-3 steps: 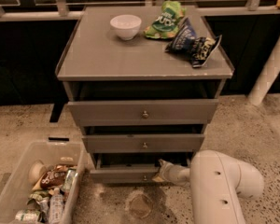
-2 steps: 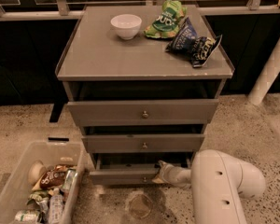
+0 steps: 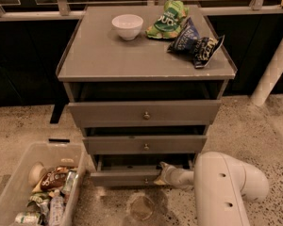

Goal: Open bottom drawer

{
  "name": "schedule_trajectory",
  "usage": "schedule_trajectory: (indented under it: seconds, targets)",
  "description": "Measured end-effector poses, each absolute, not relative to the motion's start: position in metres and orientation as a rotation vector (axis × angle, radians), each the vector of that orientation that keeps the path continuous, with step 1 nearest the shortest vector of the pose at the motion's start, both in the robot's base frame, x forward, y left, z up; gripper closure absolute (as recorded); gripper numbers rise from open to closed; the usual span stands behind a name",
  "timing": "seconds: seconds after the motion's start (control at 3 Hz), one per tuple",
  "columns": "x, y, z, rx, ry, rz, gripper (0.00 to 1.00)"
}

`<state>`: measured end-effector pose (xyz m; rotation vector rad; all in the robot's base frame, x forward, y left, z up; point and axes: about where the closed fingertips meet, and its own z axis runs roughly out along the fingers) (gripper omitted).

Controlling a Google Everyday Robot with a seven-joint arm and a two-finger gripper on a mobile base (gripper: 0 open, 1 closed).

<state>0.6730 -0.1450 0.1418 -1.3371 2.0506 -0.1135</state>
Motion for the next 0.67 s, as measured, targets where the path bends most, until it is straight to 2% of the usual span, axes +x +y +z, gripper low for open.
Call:
schedule_trajectory:
  seconds: [0.67]
  targets:
    - [0.6677, -0.1447, 0.1428, -1.34, 2.045, -0.11, 1.0]
